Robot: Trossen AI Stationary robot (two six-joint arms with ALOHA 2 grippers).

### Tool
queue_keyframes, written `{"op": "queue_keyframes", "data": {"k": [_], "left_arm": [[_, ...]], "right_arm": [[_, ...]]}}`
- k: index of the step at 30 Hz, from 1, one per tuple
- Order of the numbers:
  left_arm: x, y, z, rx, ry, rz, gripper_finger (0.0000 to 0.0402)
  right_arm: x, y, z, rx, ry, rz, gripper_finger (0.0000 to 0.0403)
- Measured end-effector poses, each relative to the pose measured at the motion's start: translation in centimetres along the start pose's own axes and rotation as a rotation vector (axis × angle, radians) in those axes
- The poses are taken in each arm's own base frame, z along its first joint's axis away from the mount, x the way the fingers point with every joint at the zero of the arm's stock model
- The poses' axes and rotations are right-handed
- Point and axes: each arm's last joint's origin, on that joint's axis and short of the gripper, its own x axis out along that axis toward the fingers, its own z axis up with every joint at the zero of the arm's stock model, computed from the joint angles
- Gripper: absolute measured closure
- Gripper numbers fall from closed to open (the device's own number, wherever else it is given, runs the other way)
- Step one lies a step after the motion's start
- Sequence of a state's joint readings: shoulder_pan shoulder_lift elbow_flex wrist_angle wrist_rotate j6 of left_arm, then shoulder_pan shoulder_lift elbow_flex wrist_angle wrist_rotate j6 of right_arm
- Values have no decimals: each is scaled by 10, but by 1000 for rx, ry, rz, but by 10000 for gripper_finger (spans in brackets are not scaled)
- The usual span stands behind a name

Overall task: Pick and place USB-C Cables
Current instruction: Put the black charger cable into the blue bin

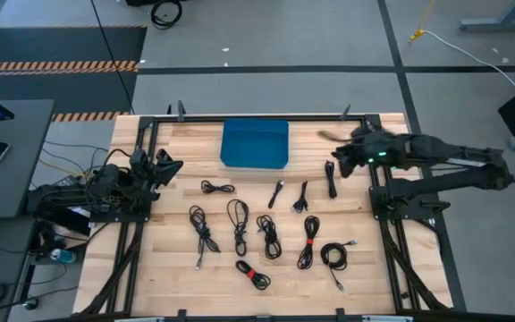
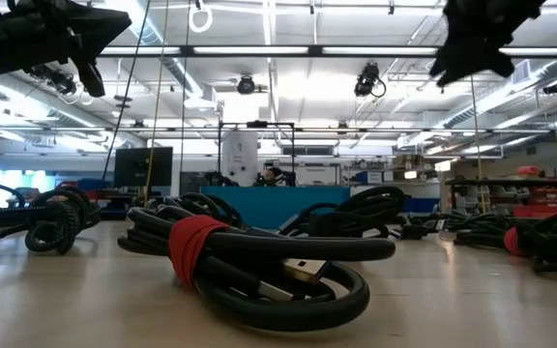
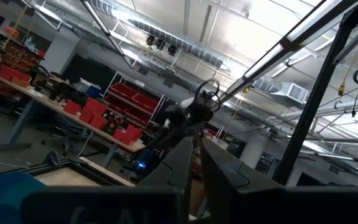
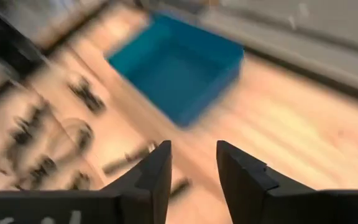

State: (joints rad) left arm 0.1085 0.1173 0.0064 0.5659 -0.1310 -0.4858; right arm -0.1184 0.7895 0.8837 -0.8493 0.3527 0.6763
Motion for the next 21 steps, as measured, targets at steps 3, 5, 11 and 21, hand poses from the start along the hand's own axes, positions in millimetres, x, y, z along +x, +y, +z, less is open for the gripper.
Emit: {"op": "queue_keyframes", "data": {"k": [3,5,11,21], "left_arm": [[0,0,0,0,0,0,363],[0,0,0,0,0,0,363],[0,0,0,0,0,0,363],[0,0,0,0,-4,-3,363]], "right_arm": [[18,8,-2,-3,88,-18,245],[28,13,-3,19,123,-39,233],[57,18,-14,51,264,-177,204],[100,13,-35,63,522,-417,182]]}}
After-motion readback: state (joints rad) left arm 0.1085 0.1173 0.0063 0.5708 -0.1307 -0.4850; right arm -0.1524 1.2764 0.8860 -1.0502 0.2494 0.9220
